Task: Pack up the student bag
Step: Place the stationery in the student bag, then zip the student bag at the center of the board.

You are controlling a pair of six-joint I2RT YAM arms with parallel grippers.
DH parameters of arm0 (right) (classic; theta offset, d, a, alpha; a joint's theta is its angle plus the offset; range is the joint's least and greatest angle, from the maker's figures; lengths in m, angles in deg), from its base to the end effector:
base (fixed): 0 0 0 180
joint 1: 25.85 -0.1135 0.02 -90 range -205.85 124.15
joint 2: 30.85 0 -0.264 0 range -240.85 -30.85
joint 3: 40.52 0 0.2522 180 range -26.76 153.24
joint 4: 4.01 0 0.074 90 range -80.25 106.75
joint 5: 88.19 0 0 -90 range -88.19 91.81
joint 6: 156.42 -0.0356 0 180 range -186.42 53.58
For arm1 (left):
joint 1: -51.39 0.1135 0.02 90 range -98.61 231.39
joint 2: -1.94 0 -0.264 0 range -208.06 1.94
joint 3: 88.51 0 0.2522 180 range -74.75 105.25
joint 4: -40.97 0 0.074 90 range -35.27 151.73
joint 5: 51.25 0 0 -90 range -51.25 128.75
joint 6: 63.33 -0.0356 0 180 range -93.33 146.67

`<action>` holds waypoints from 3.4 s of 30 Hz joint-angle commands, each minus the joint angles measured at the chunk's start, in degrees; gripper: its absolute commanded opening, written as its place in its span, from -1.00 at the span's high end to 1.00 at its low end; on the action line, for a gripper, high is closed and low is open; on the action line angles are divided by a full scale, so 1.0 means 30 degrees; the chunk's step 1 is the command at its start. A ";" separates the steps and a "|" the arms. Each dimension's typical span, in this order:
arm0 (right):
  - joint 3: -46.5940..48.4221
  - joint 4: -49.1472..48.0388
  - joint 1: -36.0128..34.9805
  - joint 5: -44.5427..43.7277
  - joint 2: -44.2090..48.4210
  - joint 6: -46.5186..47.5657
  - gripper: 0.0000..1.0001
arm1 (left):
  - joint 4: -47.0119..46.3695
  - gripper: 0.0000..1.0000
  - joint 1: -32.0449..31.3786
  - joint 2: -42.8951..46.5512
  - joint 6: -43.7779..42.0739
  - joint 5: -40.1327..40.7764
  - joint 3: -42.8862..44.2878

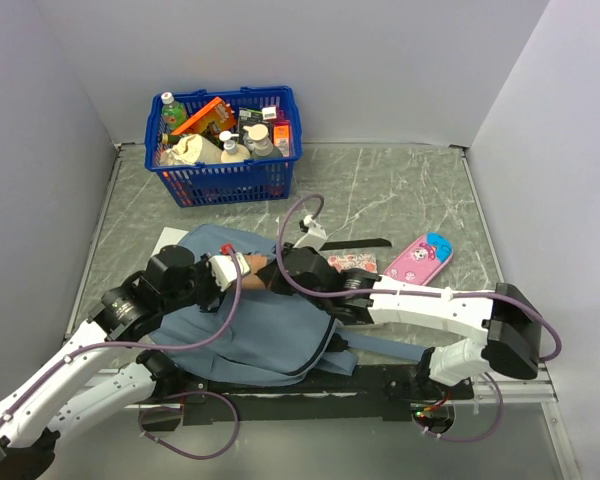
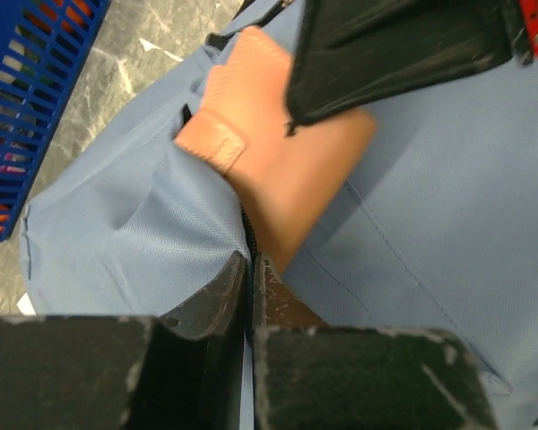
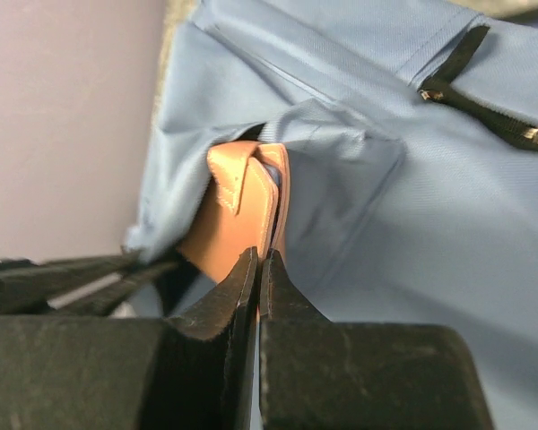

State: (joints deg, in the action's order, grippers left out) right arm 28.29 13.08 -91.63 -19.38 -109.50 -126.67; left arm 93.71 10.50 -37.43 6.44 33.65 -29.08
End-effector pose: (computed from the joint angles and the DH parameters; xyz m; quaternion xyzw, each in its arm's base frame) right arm 0.1398 0.2794 0.2807 0.0556 0.8415 0.3870 0.3729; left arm 0.1075 -0.0973 0.3084 0.4641 0.7440 -0.1243 0.4644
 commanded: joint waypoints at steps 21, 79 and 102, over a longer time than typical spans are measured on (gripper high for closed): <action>-0.2528 -0.1020 -0.2449 0.0180 -0.0648 -0.3093 1.00 | -0.1889 0.98 -0.0142 0.0587 0.0913 -0.1696 0.1007; -0.3143 -0.6295 -0.2302 0.1645 0.0231 0.7338 1.00 | -0.1187 0.98 0.0004 0.0938 0.0737 -0.4158 0.1065; 0.0575 -1.1419 -0.2302 0.2491 -0.4923 0.7544 0.98 | -0.1246 0.98 -0.0024 0.0996 0.1147 -0.5474 0.1710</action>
State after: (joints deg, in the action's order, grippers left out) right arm 24.98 -11.31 -98.10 -14.55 -121.26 -103.44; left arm 96.60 10.94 -35.18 8.54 23.88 -27.18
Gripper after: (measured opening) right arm 0.007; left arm 0.076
